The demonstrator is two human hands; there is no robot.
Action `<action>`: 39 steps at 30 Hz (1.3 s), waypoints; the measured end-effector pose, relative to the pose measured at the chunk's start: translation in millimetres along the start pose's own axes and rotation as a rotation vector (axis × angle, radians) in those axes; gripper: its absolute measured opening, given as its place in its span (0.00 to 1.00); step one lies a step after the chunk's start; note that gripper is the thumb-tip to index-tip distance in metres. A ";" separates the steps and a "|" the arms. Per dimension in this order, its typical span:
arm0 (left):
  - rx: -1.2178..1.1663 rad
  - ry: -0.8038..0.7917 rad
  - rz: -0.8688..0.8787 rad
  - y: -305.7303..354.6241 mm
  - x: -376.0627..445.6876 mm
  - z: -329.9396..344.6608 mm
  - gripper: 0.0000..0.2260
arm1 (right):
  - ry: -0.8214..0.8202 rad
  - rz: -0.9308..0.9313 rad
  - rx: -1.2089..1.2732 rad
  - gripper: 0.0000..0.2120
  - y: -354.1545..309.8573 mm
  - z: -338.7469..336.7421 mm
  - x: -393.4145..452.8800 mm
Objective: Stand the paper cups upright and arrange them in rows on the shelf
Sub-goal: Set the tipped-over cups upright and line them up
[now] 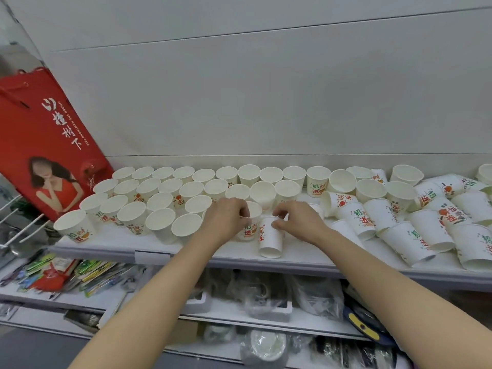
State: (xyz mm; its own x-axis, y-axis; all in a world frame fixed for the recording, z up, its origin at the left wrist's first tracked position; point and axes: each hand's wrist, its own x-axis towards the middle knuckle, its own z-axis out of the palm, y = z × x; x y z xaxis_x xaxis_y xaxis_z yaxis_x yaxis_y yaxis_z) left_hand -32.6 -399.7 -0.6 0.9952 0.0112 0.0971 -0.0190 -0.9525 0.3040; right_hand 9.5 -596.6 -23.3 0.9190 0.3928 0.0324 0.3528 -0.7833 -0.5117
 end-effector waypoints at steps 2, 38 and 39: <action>-0.020 0.029 0.004 -3.2 -8.0 4.9 0.03 | 0.013 0.025 0.062 0.10 -4.3 -0.5 -3.7; 0.264 -0.390 0.310 141.7 77.2 41.4 0.21 | 0.085 0.086 -0.324 0.23 84.6 -57.0 -73.7; 0.231 -0.383 0.300 144.1 76.3 42.3 0.18 | 0.061 0.087 -0.319 0.24 85.9 -57.2 -73.8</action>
State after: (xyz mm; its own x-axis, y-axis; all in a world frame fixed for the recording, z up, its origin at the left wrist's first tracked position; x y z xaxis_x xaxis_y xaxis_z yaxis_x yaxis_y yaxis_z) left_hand 44.7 -549.0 10.5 0.9141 -0.3420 -0.2179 -0.3288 -0.9396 0.0955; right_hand -18.0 -720.4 -20.6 0.9535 0.2961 0.0563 0.3011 -0.9276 -0.2210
